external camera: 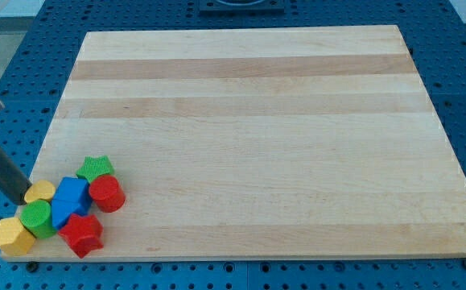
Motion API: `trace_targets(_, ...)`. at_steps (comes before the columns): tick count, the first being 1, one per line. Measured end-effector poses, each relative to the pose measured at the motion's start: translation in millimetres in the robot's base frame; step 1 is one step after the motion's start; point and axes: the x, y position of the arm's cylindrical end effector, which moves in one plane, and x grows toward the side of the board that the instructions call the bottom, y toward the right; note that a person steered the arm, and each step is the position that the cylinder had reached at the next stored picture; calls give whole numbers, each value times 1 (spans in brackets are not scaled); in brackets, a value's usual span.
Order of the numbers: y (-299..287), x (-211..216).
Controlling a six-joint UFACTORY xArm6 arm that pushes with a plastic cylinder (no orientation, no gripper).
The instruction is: Push the yellow heart in between the blue cube and blue triangle
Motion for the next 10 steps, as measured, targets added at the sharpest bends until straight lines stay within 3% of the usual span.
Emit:
trace_targets(1,8,1)
trace_targets(4,105,1)
trace_targets(5,108,-5)
trace_targets(8,1,-9)
trace_targets(10,-9,6)
